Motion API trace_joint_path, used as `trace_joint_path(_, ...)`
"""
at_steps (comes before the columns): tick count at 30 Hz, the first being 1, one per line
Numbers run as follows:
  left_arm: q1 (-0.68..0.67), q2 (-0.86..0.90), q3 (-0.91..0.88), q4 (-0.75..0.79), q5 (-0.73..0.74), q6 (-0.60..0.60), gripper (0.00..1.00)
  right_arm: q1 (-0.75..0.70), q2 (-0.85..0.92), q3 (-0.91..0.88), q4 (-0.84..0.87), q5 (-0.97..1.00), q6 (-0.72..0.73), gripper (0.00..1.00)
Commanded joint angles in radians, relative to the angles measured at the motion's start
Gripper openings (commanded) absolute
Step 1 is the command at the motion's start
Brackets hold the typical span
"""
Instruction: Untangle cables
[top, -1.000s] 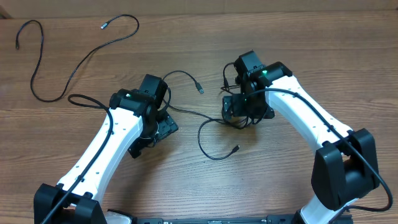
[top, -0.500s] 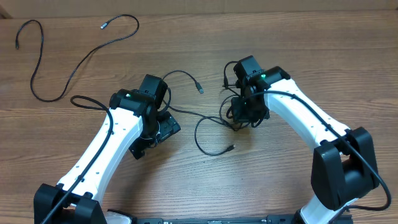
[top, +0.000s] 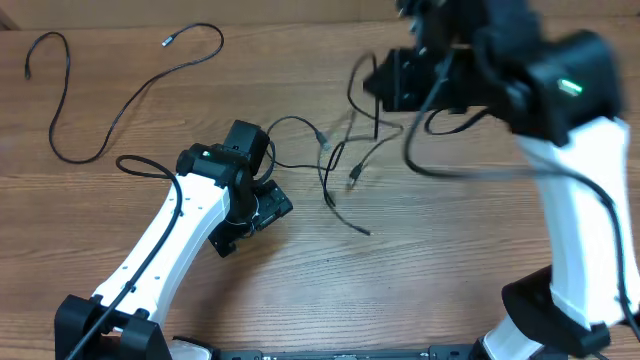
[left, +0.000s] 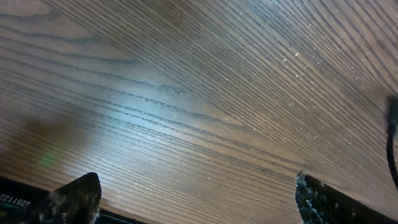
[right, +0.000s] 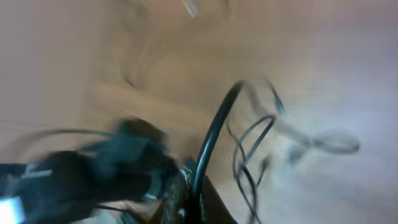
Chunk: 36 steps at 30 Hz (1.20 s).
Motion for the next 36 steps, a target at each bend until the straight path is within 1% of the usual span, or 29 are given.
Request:
trace_joint_path(1,-0.002,-0.004,-0.005,-0.002,0.007,0.016,0.99,-0.002,-0.029,0.249,0.005,-0.023,0.011,0.04)
trace_joint_path(2,-0.002,-0.004,-0.005,0.0,0.007,0.016,1.0,-0.002,-0.03,0.363,0.02,-0.009,0.011,0.04)
trace_joint_path(3,-0.002,-0.004,-0.005,0.001,0.007,0.016,0.99,-0.002,-0.03,0.418,0.027,0.011,0.011,0.04)
trace_joint_path(5,-0.002,-0.004,-0.005,0.002,0.008,0.016,1.0,-0.002,-0.03,0.505,0.033,0.064,0.028,0.04)
trace_joint_path(7,-0.002,-0.004,-0.005,0.003,0.008,0.016,1.0,-0.002,-0.03,0.554,0.028,0.123,0.069,0.04)
trace_joint_path(13,-0.002,-0.004,-0.005,0.0,0.012,0.016,1.0,-0.002,-0.027,0.584,-0.022,0.317,0.12,0.04)
trace_joint_path(17,-0.002,-0.004,-0.005,-0.002,0.047,0.037,1.0,-0.002,-0.027,0.58,-0.025,0.467,0.281,0.04)
trace_joint_path(19,-0.002,-0.004,-0.005,-0.001,0.056,0.047,1.0,-0.002,-0.032,0.581,0.034,0.473,0.309,0.04)
trace_joint_path(23,-0.024,-0.004,-0.005,0.002,0.055,0.051,0.99,-0.002,-0.054,0.581,0.161,0.467,0.308,0.04)
trace_joint_path(26,-0.035,-0.004,-0.005,0.008,0.055,0.051,0.99,-0.002,-0.066,0.581,0.21,0.467,0.308,0.04)
trace_joint_path(28,-0.04,-0.004,-0.005,0.016,0.056,0.054,1.0,-0.002,-0.066,0.58,0.188,0.438,0.307,0.04)
trace_joint_path(30,-0.044,-0.004,-0.005,0.021,0.057,0.053,1.0,-0.002,-0.051,0.579,0.131,0.406,0.306,0.04)
trace_joint_path(33,-0.048,-0.004,-0.005,0.037,0.084,0.059,1.0,-0.002,-0.022,0.579,0.034,0.406,0.307,0.04)
trace_joint_path(35,-0.048,-0.005,-0.005,0.072,0.158,0.127,0.99,-0.002,-0.005,0.579,-0.018,0.386,0.312,0.04)
trace_joint_path(36,-0.048,-0.005,-0.005,0.099,0.214,0.188,1.0,-0.002,-0.001,0.579,-0.037,0.362,0.324,0.04)
